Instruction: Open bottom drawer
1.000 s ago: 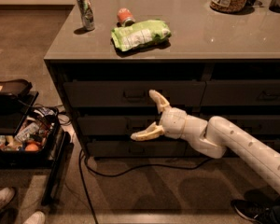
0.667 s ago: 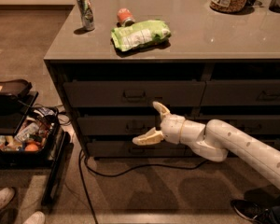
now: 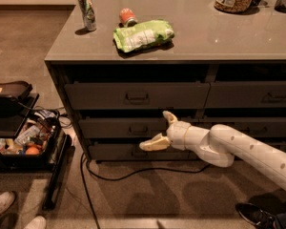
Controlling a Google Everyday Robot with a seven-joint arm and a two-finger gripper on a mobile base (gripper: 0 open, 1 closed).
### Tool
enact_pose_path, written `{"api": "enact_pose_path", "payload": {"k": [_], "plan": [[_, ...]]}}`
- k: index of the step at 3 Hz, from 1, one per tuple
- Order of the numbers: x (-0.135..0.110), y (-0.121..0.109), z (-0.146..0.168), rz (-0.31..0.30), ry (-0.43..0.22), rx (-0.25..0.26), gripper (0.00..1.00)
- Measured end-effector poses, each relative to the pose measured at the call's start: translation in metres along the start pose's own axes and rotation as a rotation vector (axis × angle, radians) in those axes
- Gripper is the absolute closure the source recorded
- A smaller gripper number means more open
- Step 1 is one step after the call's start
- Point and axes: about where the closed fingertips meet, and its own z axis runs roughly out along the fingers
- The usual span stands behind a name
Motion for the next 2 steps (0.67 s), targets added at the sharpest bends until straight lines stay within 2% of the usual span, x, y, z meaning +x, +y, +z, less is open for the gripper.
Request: {"api": "enact_pose_path", "payload": {"k": [1, 2], "plan": [[0.005, -0.005, 0.007, 0.006, 0.020, 0.005, 0.00], [0.041, -0.011, 0.024, 0.033, 0.149, 0.039, 0.00]]}}
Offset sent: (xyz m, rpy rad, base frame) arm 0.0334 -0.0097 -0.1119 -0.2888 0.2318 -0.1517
